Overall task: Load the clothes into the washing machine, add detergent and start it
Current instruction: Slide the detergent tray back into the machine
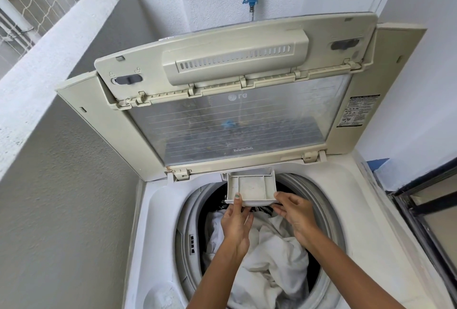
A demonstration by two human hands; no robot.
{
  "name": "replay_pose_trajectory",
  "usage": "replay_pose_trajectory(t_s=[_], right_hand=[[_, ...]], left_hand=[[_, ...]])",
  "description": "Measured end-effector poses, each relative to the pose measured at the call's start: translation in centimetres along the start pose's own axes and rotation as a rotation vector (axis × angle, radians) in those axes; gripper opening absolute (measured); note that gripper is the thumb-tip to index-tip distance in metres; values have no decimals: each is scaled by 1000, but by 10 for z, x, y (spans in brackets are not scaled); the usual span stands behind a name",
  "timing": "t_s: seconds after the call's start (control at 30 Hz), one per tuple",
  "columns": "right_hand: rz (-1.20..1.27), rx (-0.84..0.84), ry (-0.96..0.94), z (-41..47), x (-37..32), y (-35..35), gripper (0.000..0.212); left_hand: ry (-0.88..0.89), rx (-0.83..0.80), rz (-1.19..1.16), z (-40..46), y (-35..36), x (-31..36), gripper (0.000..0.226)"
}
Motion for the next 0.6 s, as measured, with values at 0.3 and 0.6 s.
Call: replay_pose_trajectory(t_s=[0.3, 0.6], right_hand=[[5, -32, -14, 1, 4, 5, 15], [-72, -8, -83, 8, 8, 8, 5]], left_hand=[[17, 2, -11, 8, -6, 0, 22], [38, 23, -45, 12, -3, 5, 37]])
Point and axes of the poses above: each hand's wrist, its own z-axis towards the middle knuckle, its own y-axis out of the palm, x = y × z, the point moved 3 cm from there along z, towards the middle knuckle, and after that the axes turned 1 degree about x, right-handed, at the moved point
